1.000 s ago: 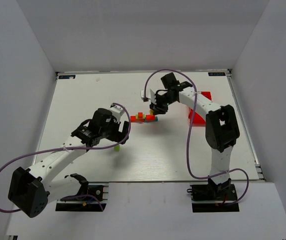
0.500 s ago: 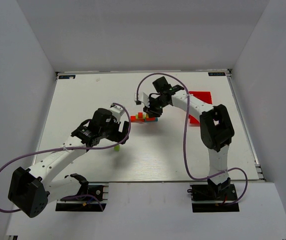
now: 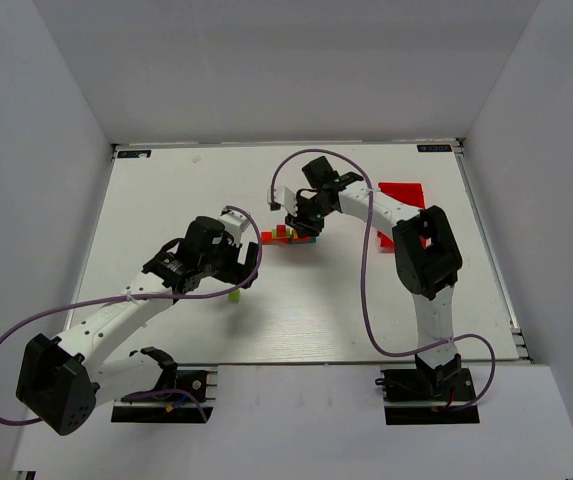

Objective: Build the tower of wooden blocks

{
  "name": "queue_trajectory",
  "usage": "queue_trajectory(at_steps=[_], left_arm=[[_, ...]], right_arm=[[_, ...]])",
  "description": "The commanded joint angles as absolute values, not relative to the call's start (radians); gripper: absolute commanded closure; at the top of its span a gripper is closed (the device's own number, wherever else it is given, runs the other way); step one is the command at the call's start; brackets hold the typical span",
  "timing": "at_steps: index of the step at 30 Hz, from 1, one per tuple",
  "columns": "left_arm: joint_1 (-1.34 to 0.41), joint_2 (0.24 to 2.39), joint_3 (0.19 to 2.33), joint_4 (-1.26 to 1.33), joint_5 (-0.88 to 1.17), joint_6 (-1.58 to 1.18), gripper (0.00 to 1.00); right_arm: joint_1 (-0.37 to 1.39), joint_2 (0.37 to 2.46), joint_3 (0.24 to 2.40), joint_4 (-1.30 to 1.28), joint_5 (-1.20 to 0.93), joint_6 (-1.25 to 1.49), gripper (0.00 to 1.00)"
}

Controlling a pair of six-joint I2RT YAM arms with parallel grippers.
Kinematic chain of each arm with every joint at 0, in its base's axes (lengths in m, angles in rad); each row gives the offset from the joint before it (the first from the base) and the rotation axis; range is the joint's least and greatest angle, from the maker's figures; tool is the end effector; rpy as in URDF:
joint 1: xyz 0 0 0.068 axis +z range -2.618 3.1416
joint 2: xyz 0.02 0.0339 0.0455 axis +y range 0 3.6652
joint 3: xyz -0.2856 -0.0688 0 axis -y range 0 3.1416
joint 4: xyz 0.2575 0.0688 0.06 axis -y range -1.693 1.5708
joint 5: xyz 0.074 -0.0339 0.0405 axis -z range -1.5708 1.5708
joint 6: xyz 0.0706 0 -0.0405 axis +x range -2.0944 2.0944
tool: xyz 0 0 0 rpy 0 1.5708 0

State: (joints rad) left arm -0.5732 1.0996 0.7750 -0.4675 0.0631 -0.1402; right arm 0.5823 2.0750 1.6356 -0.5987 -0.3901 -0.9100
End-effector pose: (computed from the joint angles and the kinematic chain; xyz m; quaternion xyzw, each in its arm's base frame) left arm 0.2118 -0.1420 0.2399 0.2103 0.9005 -0.1598 0.3453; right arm 0.3922 0.2904 0.1883 -0.6799 0.6604 0.1424 0.2853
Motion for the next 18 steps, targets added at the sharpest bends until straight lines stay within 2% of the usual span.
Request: queue_trajectory(at_steps=[1,18], left_arm=[[-0.571,1.072,0.810,-0.465,0.064,-0.149,0.00],[-0.571,1.072,0.810,-0.465,0.064,-0.149,0.00]], right_arm=[[0.588,2.075,1.680,-0.587,-0.385,-0.887,0.89],[0.589,2.072,1.672,-0.560,-0.370,-0.870,0.86]])
